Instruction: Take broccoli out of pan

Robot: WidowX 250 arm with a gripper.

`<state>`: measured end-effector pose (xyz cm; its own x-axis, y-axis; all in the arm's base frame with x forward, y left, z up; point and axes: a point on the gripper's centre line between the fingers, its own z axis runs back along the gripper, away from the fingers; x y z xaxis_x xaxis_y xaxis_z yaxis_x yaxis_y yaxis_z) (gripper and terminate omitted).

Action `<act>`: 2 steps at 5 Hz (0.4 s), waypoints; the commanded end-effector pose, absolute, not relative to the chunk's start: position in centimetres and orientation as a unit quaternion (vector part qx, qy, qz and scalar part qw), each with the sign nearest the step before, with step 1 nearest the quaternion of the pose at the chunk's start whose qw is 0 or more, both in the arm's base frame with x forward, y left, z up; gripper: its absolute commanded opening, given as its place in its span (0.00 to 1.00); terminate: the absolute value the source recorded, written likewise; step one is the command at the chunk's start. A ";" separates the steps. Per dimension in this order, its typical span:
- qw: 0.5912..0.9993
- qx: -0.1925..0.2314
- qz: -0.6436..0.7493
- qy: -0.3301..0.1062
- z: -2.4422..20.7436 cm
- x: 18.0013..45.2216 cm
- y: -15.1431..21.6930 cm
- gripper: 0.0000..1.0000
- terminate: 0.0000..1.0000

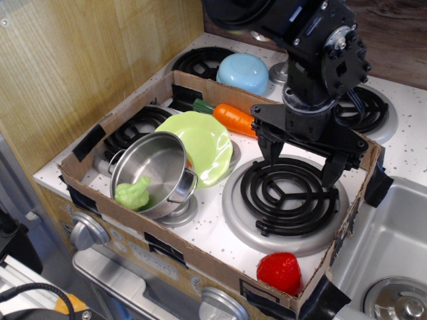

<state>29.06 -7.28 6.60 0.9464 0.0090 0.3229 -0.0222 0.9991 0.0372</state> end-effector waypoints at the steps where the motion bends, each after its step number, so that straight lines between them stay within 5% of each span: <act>1: 0.986 0.020 0.008 -0.164 6.6 29.1 -7.3 1.00 0.00; 2: 0.989 0.040 0.010 -0.141 9.3 28.5 -5.3 1.00 0.00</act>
<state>27.57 -5.26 7.88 0.9749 0.0030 0.2226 -0.0230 0.9959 0.0875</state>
